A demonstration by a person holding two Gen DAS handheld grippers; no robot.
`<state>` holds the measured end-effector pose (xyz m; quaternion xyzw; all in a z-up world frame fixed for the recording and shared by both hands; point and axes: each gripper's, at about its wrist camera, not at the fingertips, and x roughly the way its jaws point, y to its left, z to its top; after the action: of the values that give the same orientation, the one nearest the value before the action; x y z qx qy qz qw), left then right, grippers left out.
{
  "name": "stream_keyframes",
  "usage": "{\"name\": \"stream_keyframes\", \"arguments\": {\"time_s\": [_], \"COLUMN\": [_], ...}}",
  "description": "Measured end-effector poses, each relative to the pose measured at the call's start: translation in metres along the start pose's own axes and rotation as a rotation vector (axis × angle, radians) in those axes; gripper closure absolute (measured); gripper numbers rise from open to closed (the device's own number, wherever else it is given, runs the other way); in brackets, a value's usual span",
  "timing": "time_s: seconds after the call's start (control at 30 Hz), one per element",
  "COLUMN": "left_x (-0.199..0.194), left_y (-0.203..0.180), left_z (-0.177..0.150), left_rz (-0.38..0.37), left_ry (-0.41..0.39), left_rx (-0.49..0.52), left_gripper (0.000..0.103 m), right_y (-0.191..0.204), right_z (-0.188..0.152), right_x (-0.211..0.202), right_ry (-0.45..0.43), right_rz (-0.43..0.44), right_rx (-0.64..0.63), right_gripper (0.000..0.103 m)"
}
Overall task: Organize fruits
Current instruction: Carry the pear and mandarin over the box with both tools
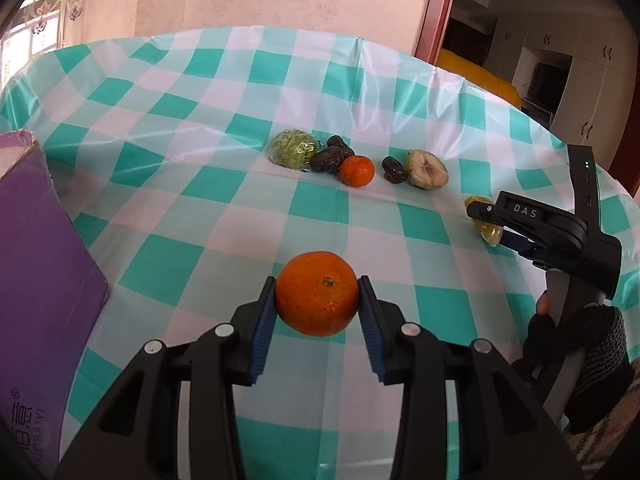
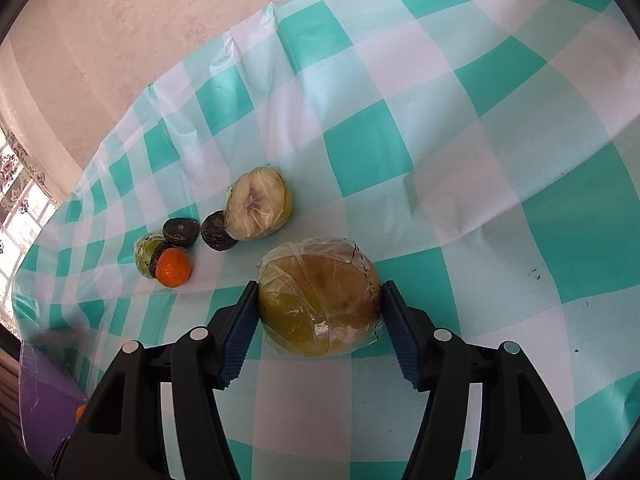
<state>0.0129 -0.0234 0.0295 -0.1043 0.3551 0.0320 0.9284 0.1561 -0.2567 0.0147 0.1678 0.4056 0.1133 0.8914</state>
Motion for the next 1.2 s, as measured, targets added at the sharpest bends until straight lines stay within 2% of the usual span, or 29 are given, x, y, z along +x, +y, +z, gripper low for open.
{"name": "stream_keyframes", "arguments": {"time_s": [0.13,0.43,0.7,0.97,1.1,1.2], "left_x": [-0.021,-0.052,-0.071,-0.087,-0.107,-0.135], "left_y": [0.014,0.043,0.044,0.05,0.051,0.053], "left_z": [-0.021,-0.049,-0.067,-0.074,-0.073,-0.065], "left_rz": [0.0,0.013,-0.009,-0.049,-0.076,-0.086], "left_ry": [0.013,0.019,-0.002,-0.007,-0.049,-0.111], "left_rx": [0.007,-0.004,0.033,0.005,-0.003,-0.001], "left_gripper": [0.063,0.063,0.063,0.063,0.063,0.063], "right_y": [0.013,0.051,0.08,0.096,0.095,0.094], "right_z": [-0.022,-0.073,-0.117,-0.148,-0.154,-0.159], "right_x": [-0.02,-0.042,-0.065,-0.083,-0.09,-0.098], "right_ry": [-0.037,0.011,0.029,0.059,0.055,0.041], "right_rz": [0.035,0.091,0.134,0.178,0.201,0.27], "right_rx": [-0.015,-0.059,-0.122,-0.171,-0.143,-0.082], "right_gripper": [0.043,0.043,0.043,0.043,0.043,0.043]}}
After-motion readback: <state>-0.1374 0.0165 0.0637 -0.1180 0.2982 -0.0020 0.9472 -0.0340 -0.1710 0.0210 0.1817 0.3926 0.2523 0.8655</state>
